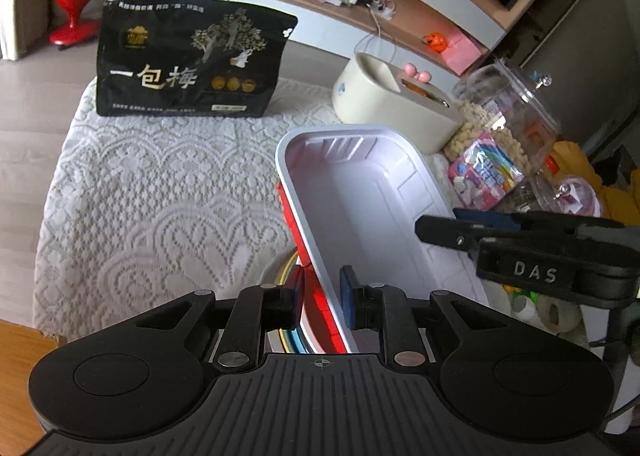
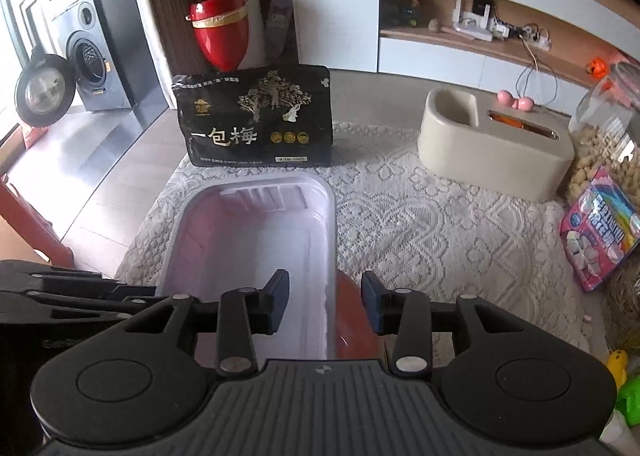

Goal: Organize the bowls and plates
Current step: 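Lower the white tray onto the white bowl atop the stack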

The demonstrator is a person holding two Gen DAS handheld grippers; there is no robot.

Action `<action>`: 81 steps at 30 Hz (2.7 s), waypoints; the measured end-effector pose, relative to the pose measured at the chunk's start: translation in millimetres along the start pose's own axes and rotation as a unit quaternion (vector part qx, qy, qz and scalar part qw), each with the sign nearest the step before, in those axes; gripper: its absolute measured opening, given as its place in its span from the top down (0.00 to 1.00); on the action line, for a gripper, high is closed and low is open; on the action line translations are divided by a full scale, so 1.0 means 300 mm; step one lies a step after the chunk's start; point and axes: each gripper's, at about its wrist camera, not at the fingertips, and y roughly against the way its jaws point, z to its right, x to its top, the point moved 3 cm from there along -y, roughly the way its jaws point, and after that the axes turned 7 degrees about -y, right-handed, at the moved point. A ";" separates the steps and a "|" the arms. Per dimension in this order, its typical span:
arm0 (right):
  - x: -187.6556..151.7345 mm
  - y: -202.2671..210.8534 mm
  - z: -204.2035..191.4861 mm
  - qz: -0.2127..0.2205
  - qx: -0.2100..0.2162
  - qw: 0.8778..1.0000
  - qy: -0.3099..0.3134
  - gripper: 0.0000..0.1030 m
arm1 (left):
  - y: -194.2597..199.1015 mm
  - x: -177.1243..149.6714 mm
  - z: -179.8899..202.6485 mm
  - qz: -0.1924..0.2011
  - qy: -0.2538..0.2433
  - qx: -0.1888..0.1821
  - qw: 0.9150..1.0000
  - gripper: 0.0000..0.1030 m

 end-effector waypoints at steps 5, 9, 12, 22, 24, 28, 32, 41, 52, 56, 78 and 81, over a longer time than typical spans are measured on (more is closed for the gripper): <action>-0.025 -0.007 0.016 -0.025 0.017 0.999 -0.012 0.62 | -0.012 -0.010 0.022 -0.019 -0.001 -0.026 0.999 0.80; -0.049 0.014 0.021 -0.033 0.021 0.999 -0.014 0.61 | -0.006 -0.017 0.052 -0.023 -0.013 -0.023 0.999 0.79; -0.056 0.046 0.025 -0.028 0.024 0.999 -0.017 0.60 | 0.008 -0.015 0.057 -0.020 -0.010 -0.033 0.999 0.79; -0.046 0.084 -0.007 -0.018 0.018 1.000 -0.012 0.59 | 0.039 -0.005 0.054 -0.012 -0.003 -0.029 0.999 0.79; -0.052 0.091 -0.016 -0.018 0.022 1.000 -0.010 0.59 | 0.039 -0.008 0.058 -0.022 -0.007 -0.027 0.999 0.79; -0.064 0.126 -0.018 -0.012 0.025 1.000 -0.006 0.54 | 0.046 -0.014 0.086 -0.033 -0.025 -0.036 0.998 0.79; -0.079 0.118 0.000 -0.024 0.023 0.999 -0.007 0.54 | 0.023 -0.028 0.085 -0.049 -0.024 -0.043 0.998 0.79; -0.095 0.101 0.029 -0.033 0.022 0.999 -0.020 0.54 | 0.044 -0.015 0.045 -0.043 -0.004 -0.043 0.998 0.79; -0.100 0.110 0.020 -0.032 0.023 0.999 -0.018 0.54 | 0.060 -0.011 0.070 -0.035 -0.016 -0.041 0.998 0.79; -0.110 0.112 0.007 -0.034 0.025 0.999 -0.014 0.54 | 0.063 -0.009 0.078 -0.026 -0.020 -0.044 0.998 0.79; -0.138 0.095 0.007 -0.042 0.021 0.999 -0.015 0.53 | 0.013 -0.004 0.053 -0.006 -0.005 -0.056 0.998 0.79; -0.142 0.087 -0.001 -0.045 0.013 0.999 -0.013 0.53 | 0.010 -0.008 0.059 -0.009 -0.009 -0.053 0.999 0.79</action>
